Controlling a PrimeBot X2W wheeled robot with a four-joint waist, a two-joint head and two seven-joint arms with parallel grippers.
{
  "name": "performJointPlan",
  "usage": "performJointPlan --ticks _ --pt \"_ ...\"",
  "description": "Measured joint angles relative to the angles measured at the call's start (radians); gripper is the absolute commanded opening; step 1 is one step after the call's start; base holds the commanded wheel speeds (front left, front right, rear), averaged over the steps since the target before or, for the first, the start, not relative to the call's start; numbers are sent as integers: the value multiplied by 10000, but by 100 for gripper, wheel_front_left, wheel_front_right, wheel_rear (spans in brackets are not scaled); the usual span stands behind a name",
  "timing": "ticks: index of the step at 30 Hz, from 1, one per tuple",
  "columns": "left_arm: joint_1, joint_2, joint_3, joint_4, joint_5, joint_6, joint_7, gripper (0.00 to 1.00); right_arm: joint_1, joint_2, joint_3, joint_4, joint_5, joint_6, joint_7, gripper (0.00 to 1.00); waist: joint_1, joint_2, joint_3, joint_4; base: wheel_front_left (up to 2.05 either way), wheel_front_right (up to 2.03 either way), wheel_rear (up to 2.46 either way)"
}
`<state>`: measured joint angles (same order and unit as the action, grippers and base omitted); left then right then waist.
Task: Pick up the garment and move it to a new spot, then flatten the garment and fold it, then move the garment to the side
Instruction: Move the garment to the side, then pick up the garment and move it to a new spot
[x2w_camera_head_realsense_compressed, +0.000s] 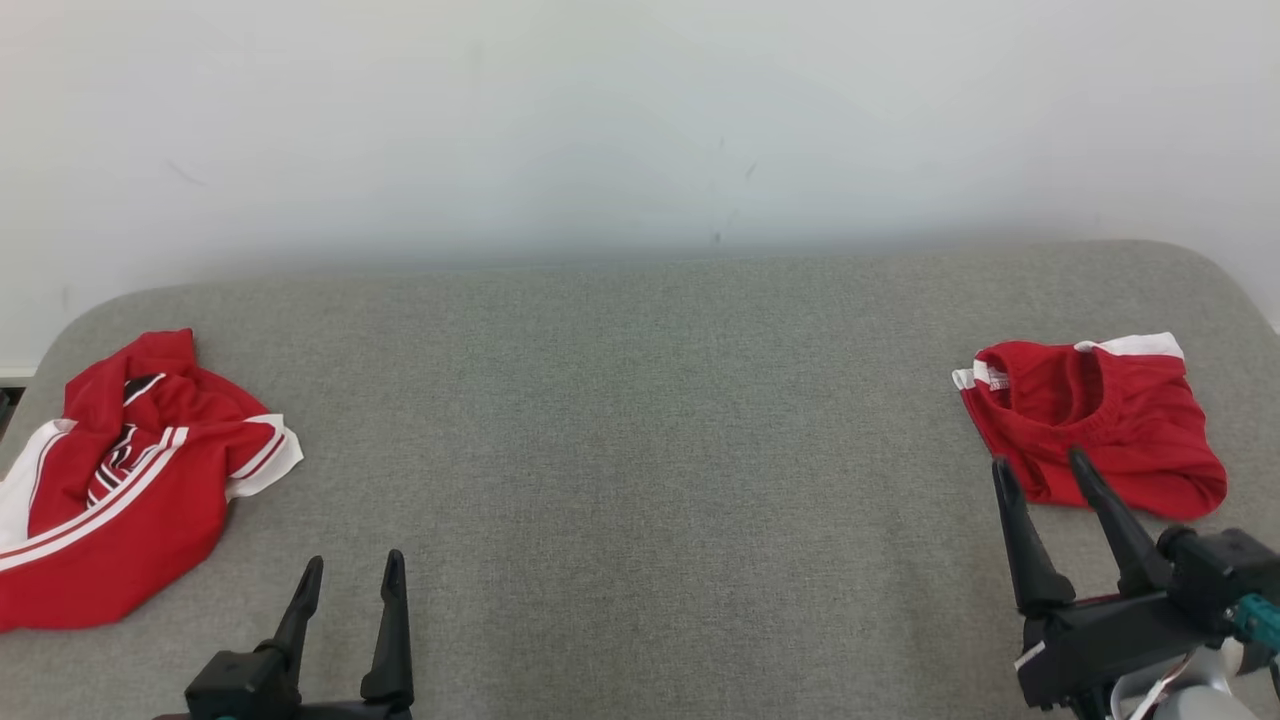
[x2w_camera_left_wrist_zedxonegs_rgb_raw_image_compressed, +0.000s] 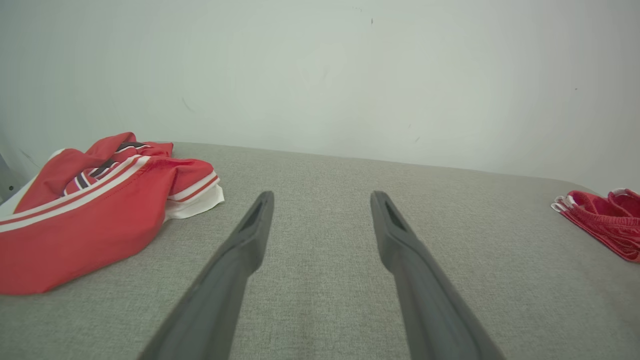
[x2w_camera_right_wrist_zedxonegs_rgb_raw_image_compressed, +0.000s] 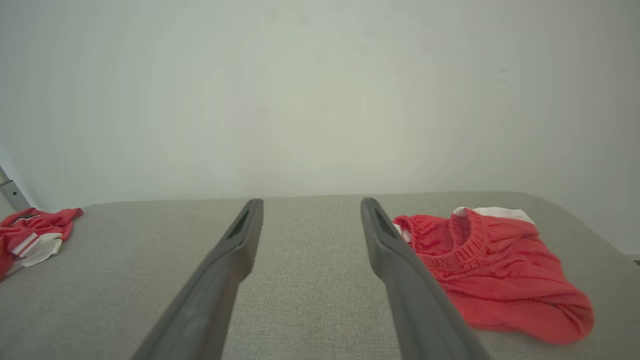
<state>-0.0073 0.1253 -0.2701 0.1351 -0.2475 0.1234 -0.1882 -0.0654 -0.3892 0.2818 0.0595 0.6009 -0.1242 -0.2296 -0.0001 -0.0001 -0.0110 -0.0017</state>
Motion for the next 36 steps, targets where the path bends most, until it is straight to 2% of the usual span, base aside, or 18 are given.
performJointPlan --ticks 10,36 --pt "64 15 332 -138 299 8 207 100 600 395 -999 198 -796 -2 -54 100 1 0 8 -124 0 0 0" --pt "252 -238 984 -470 1524 8 826 100 820 1181 -1866 -25 -2036 -2 445 100 1 0 -7 40 0 0 0"
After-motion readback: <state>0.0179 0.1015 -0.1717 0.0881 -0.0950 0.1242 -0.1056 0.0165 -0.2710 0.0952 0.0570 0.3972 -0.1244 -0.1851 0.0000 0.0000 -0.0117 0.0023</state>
